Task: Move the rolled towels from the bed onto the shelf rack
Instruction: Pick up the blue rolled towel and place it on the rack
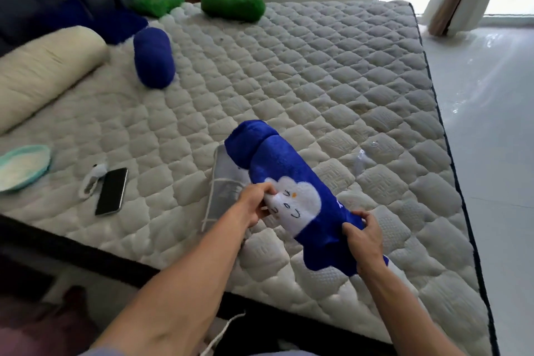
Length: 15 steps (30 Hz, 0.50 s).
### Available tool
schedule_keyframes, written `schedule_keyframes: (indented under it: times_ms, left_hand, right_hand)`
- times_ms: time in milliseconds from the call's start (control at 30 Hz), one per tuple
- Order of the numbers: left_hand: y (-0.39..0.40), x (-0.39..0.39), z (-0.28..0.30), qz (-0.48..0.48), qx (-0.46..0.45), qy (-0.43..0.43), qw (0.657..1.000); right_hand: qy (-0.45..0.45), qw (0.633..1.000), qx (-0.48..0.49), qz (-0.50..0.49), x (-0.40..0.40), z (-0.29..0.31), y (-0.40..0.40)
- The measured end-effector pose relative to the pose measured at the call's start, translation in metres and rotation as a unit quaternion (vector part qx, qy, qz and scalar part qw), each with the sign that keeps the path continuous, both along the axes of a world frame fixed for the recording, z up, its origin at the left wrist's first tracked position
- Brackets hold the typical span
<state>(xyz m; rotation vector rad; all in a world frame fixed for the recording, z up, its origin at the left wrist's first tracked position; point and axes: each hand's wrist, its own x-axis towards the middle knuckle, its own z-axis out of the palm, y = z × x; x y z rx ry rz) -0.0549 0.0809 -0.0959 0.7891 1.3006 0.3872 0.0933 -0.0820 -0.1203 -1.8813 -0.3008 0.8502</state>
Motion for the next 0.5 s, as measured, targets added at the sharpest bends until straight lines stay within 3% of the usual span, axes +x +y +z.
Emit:
schedule_keyframes:
  times_ms: [300, 500]
  left_hand:
    - [-0.116, -0.149, 0.03, 0.132, 0.007, 0.019, 0.991]
    - [-0.208, -0.246, 0.027, 0.211, 0.031, 0.094, 0.973]
  right_hand:
    - [-0.001, 0.977, -0.022, 0.214, -0.077, 0.04, -0.047]
    - [-0.031, 0.944, -0.007, 0.33, -0.148, 0.054, -0.077]
